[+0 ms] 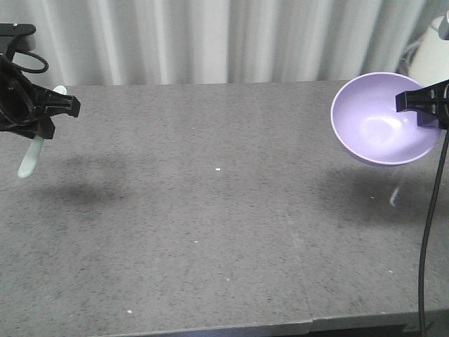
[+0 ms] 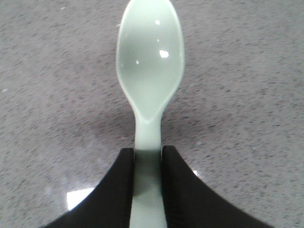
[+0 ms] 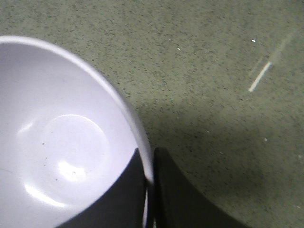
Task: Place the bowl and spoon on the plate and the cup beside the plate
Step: 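Drive the base, holding spoon and bowl, to the counter with the plate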
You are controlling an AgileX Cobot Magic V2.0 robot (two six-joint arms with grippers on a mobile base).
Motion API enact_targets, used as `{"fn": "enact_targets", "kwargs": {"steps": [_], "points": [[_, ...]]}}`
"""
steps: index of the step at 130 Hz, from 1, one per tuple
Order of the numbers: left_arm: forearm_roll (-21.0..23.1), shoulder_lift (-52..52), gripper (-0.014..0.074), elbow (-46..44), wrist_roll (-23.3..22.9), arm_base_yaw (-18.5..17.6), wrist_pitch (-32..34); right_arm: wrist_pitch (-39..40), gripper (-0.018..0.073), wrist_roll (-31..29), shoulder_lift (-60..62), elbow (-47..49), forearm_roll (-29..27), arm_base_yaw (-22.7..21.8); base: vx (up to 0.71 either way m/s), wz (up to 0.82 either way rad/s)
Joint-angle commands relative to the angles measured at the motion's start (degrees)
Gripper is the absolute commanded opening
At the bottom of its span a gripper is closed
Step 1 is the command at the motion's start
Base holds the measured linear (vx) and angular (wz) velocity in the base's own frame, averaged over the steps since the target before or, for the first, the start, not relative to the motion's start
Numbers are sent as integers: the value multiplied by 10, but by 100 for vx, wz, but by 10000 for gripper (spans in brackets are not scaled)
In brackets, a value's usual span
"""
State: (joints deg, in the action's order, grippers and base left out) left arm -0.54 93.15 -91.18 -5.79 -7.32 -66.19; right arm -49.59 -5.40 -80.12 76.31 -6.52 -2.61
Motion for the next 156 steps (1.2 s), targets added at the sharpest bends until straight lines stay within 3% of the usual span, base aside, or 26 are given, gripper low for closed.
{"fn": "enact_targets", "kwargs": {"steps": [1, 156], "points": [[5, -24, -8, -13, -1, -4, 20, 33, -1, -2, 20, 16, -1, -1, -2, -30], [5, -24, -8, -13, -1, -4, 20, 33, -1, -2, 20, 16, -1, -1, -3, -47]]}}
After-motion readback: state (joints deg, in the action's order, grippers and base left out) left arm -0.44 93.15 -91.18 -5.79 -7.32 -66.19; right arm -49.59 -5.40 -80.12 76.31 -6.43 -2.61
